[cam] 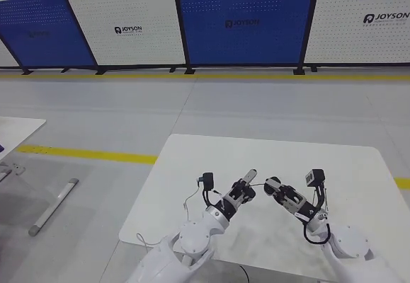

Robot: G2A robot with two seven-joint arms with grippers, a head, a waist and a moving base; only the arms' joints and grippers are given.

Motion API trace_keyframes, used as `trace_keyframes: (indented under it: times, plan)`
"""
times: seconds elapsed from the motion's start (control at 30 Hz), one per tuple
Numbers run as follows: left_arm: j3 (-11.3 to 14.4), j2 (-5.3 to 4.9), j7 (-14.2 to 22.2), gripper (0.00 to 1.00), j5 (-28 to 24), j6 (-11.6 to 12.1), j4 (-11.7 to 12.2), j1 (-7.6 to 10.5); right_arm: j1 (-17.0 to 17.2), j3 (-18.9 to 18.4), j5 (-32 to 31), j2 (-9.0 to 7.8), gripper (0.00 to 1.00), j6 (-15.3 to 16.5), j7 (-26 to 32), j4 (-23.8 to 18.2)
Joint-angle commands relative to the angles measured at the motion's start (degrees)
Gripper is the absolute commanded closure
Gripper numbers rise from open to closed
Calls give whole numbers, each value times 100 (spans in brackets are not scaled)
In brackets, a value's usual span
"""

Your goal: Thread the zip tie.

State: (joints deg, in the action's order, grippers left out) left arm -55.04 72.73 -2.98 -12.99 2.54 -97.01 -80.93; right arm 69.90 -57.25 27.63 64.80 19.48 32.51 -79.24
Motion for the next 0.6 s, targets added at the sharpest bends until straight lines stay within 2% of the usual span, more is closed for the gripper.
trace_keyframes:
  times: [0.0,0.1,0.57]
  plan:
    - [-15,3,38,100,-14,-18,24,16,0,0,0,0,100,0,0,0]
    - [-17,7,156,100,-41,-78,54,37,0,0,0,0,100,0,0,0]
    - [3,33,122,100,265,58,96,9,0,0,0,0,100,0,0,0]
